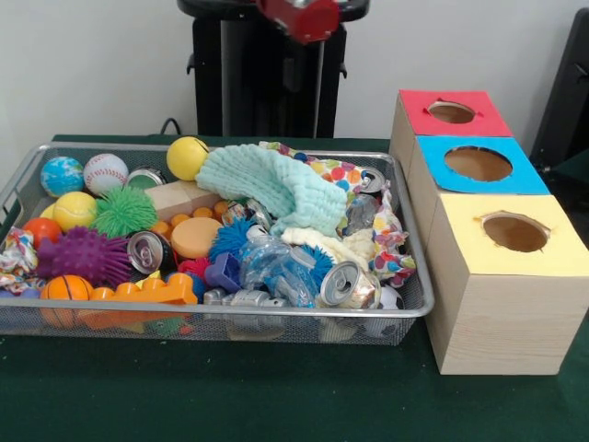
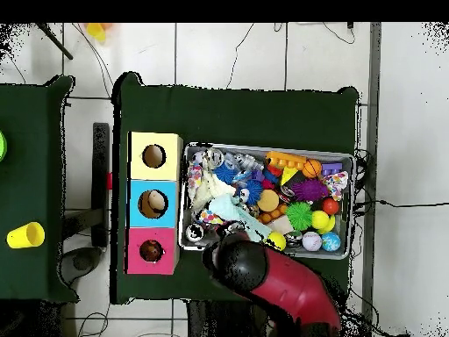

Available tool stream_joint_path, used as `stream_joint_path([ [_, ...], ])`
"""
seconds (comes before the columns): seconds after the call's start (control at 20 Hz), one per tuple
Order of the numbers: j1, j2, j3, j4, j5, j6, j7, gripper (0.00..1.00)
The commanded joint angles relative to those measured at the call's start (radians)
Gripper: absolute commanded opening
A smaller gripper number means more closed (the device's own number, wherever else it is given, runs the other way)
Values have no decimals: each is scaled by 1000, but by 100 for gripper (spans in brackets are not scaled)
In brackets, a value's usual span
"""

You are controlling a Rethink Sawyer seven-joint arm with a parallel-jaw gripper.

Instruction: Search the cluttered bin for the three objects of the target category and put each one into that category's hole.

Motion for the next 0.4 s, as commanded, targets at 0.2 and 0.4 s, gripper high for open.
stream_joint_path([
  [0.2,-215,54,200,-146,-178,69,-269,0],
  [0.4,-261,31,245,-135,-210,100,-264,0],
])
